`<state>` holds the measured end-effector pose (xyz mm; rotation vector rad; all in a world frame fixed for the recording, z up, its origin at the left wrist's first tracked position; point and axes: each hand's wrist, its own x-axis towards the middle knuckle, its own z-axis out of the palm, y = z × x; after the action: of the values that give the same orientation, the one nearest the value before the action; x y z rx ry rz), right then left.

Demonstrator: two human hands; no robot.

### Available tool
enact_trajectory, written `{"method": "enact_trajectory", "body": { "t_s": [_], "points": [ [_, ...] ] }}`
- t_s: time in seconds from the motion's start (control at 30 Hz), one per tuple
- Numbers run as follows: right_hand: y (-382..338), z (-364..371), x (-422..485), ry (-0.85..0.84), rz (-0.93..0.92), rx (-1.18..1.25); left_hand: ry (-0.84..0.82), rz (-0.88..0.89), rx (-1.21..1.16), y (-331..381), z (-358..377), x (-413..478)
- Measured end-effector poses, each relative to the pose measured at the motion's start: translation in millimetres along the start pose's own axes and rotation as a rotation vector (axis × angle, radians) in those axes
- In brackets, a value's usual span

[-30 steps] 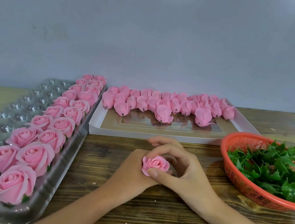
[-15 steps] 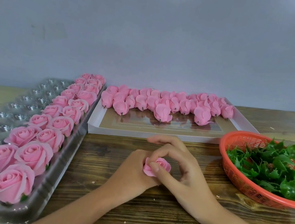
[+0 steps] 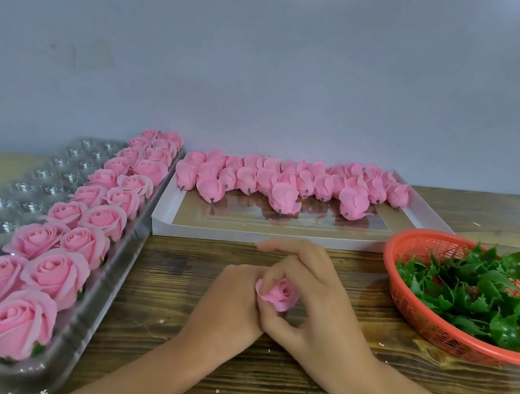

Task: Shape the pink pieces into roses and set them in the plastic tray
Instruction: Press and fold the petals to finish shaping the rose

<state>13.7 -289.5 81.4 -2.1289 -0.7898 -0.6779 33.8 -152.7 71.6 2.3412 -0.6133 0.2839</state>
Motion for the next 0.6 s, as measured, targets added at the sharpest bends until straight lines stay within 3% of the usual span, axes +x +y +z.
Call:
{"method": "enact_trajectory", "body": {
  "t_s": [0.13, 0.33, 0.47, 0.6],
  "points": [
    [2, -1, 1, 0.023, -0.098, -0.079, 0.029, -0.156, -0.218, -1, -3, -1],
    [5, -4, 2, -0.027, -0.195, -0.107, -0.013, -0.137, -0.249, 3, -11, 4],
    [1, -5, 1, -0.047, -0.105, 0.146, -0.007, -0.082, -0.336, 6, -17, 4],
    [1, -7, 2, 0.114, 0.139, 0.425, 0.059, -0.158, -0.559, 9, -19, 2]
  ]
}}
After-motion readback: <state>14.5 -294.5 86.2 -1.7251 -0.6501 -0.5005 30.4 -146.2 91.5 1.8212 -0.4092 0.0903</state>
